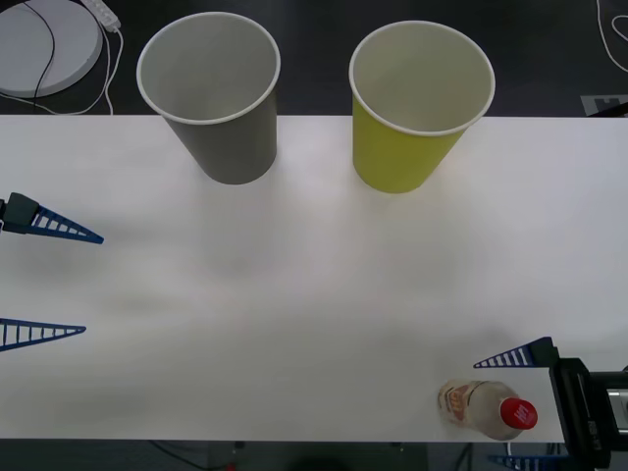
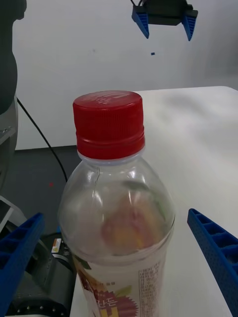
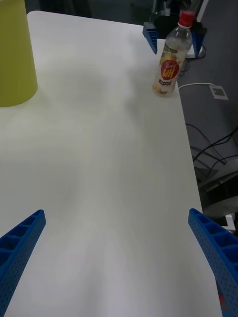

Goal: Put the can into the green bin and the plastic bottle into the gray bin

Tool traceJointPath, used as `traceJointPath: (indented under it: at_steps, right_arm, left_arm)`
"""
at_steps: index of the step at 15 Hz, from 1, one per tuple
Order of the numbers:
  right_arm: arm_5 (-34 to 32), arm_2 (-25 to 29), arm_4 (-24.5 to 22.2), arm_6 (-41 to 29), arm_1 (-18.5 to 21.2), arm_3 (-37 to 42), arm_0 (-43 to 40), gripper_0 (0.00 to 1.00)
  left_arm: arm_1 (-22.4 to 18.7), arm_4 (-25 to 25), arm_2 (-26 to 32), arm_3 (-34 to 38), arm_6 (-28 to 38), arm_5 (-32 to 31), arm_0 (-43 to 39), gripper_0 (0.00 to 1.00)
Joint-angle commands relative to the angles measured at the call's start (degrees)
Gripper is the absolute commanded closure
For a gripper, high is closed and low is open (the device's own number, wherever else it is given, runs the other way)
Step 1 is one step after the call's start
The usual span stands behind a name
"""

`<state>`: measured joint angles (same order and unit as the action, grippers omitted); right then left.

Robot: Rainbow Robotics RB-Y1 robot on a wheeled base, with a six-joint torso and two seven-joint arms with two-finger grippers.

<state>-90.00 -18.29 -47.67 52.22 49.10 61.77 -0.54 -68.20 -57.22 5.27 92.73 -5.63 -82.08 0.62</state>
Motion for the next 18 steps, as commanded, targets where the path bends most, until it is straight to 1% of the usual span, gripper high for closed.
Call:
traceJointPath:
  at_steps: [1,9,10,11,18]
  right_arm:
    - [0.0,-0.1,-0.8,0.2,-1.0,0.1,0.5,0.0]
    - [0.0,-0.2,-2.0,0.1,-1.6,1.1,0.5,0.0]
    - [0.0,-0.3,-2.0,-0.2,-1.6,1.1,0.5,0.75]
    - [0.0,-0.3,-2.0,-0.5,-1.6,1.1,0.5,1.0]
    - [0.0,-0.3,-2.1,-1.2,-1.6,1.0,0.5,1.0]
  left_arm:
    - [0.0,0.0,0.0,0.0,0.0,0.0,0.0,0.0]
    - [0.0,0.0,0.0,0.0,0.0,0.0,0.0,0.0]
    - [0.0,0.0,0.0,0.0,0.0,0.0,0.0,0.0]
    - [0.0,0.0,0.0,0.0,0.0,0.0,0.0,0.0]
    - [0.0,0.0,0.0,0.0,0.0,0.0,0.0,0.0]
